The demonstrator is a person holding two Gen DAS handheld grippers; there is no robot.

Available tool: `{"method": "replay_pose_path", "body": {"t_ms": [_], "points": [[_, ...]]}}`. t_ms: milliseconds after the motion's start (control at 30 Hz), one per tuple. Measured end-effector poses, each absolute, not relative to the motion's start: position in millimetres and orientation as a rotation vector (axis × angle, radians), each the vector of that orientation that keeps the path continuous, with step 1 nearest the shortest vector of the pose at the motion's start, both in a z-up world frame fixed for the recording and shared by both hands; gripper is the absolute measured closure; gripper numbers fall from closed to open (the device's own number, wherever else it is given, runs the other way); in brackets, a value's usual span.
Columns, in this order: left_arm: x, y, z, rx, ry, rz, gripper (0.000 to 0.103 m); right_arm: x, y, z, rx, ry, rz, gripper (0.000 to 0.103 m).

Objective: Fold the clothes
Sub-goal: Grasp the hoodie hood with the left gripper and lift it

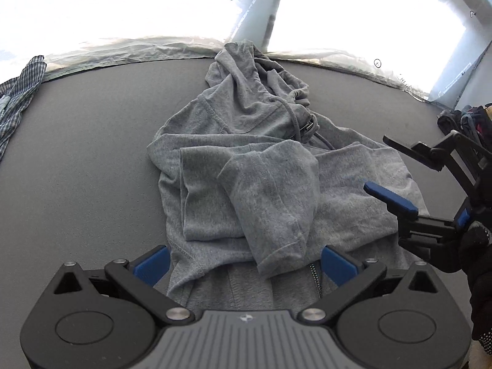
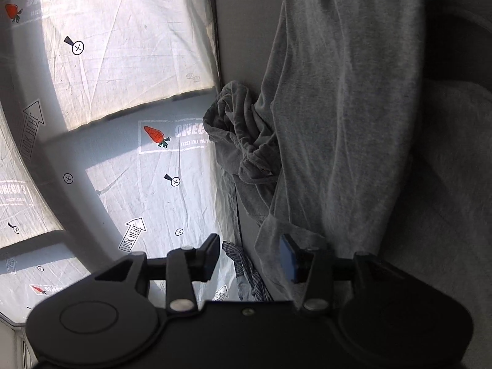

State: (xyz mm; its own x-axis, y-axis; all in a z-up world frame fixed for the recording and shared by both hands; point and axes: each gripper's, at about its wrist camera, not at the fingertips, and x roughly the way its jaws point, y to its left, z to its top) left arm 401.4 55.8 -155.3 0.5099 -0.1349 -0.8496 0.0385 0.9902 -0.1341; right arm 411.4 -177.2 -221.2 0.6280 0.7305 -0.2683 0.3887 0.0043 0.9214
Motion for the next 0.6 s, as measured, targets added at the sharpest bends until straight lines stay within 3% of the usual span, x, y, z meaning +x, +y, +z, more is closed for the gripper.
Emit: {"method": "replay_pose_path", "body": {"t_ms": [167,333,400,467,600], "points": [[403.1,22.0,-172.7,0.099,1.047,-0.044,0.0,400.1,-224.6,-225.7,1.62,0.879,0.293,0.058],[404.5,8.0,-185.4,0.239,0.953,0.023,0.003,388.0,-264.5,-233.4,1.646,0.816,0.225,0.058],[410.3,1.9,-190.1,0.304,0.929,0.043,0.017,382.0,-279.1,-238.3,1.656,0.795,0.193,0.058],[417.5,1.7,-191.8,0.289,0.942,0.028,0.042,377.7,-289.8,-241.4,1.659,0.773,0.172,0.058],[433.2,5.3,-190.1,0.21,0.92,0.079,0.044,374.9,-301.6,-246.4,1.613,0.757,0.115,0.058]]}}
